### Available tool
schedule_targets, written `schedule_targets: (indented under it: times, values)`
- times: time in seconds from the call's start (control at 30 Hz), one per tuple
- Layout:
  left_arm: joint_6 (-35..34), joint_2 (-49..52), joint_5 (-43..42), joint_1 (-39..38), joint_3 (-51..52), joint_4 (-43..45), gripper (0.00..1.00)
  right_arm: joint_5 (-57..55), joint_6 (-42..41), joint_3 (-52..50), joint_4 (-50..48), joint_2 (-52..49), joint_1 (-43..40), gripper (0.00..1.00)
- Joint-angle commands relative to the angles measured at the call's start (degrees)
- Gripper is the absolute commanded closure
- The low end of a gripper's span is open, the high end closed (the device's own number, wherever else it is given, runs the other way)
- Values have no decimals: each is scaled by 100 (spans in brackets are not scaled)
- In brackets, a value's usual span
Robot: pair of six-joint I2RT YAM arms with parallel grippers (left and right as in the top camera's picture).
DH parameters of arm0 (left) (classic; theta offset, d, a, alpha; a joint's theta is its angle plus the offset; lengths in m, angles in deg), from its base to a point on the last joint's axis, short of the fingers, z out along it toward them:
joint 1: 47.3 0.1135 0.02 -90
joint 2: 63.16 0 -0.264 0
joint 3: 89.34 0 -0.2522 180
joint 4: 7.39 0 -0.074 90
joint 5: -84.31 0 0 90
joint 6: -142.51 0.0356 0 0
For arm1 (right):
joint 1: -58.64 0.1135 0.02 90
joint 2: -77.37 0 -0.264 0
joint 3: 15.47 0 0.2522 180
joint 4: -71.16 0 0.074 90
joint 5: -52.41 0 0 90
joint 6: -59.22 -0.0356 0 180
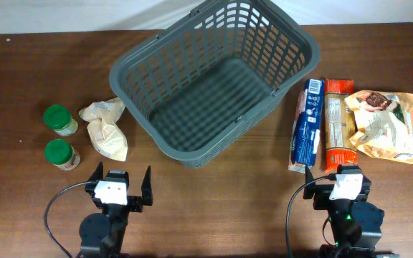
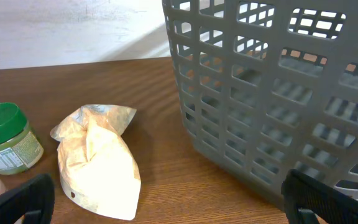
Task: Pack container
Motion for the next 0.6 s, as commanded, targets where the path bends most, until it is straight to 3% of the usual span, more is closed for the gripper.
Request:
schedule_targets:
  times: [0.0, 0.2, 0.37, 0.5, 0.57]
  values:
    - [-35, -63, -61, -9, 31, 15, 1, -31, 35, -35, 22, 55, -22, 1]
    - [-37, -57, -96, -11, 31, 20, 1, -33, 35, -35, 22, 55, -22, 1]
    - [-44, -52, -822, -9, 20, 11, 1, -33, 35, -35, 22, 55, -22, 1]
    - [-911, -52, -1587, -9, -227, -151, 1, 2, 31, -35, 20, 55, -22, 1]
    - [-1202, -52, -1711, -9, -372, -264, 1, 535, -297, -35, 24, 55, -22, 1]
